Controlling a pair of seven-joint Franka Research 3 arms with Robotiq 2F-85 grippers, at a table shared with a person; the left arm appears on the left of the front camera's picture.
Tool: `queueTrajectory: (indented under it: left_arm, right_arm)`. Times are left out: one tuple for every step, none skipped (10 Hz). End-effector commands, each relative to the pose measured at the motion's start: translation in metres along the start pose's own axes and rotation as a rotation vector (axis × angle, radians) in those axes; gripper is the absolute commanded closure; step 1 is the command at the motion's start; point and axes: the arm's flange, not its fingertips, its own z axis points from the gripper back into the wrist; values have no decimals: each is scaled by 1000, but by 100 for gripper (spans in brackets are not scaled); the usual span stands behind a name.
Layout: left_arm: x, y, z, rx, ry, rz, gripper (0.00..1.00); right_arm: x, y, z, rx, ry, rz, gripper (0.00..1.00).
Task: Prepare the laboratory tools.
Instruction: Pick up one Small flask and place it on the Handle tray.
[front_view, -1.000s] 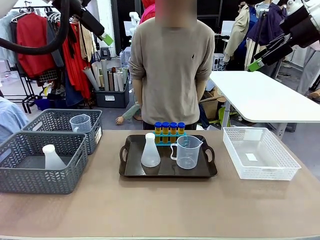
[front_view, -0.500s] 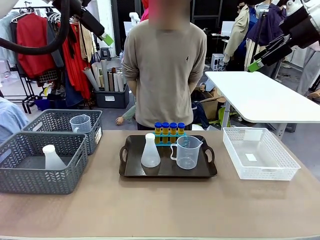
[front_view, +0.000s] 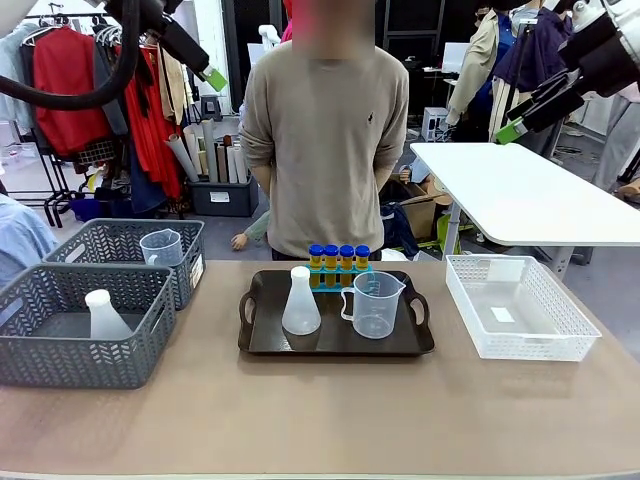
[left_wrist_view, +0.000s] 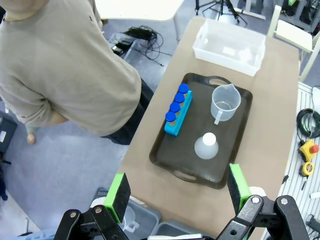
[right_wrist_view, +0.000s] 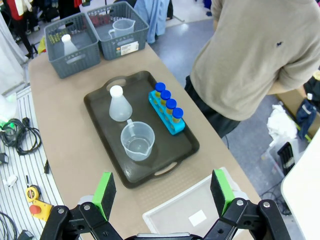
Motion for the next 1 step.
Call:
queueTrajectory:
  left_arm:
    - [-2,0,2,4,0,3,0]
  right_arm:
    - [1,0,1,6,-11,13,0]
